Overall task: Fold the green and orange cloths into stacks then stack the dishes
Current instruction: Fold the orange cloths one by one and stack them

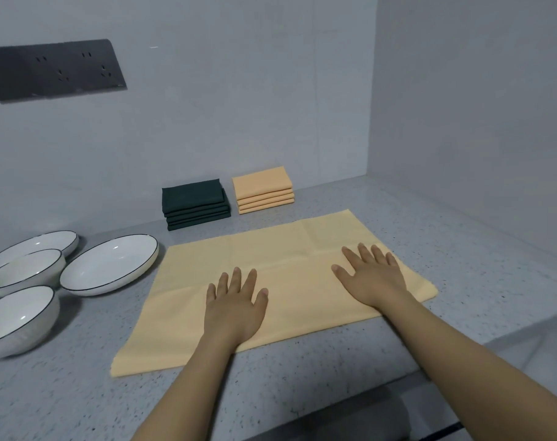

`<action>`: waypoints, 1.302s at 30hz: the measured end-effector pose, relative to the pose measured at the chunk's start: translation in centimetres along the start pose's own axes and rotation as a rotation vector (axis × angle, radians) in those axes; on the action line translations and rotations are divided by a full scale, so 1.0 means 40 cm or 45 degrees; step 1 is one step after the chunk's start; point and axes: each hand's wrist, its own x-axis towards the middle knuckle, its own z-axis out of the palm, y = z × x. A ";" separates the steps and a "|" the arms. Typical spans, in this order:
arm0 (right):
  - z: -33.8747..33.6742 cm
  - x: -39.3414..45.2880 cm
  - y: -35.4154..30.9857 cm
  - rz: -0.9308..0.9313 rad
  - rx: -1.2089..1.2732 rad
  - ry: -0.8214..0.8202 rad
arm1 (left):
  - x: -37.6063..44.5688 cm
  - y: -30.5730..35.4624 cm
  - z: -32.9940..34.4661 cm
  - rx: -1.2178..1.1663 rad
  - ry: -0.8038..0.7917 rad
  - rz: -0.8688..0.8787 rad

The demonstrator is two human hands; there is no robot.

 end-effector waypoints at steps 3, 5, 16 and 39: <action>0.000 -0.003 -0.006 -0.009 0.000 -0.013 | -0.002 0.002 -0.001 -0.003 -0.017 -0.011; -0.003 -0.013 -0.005 -0.014 -0.002 -0.013 | -0.016 0.003 -0.002 0.001 -0.016 -0.020; -0.001 -0.132 0.014 -0.065 -0.008 -0.016 | -0.159 0.019 0.005 0.006 -0.018 -0.072; -0.037 -0.069 -0.145 -0.323 0.071 0.057 | -0.052 -0.074 -0.056 -0.215 0.154 0.019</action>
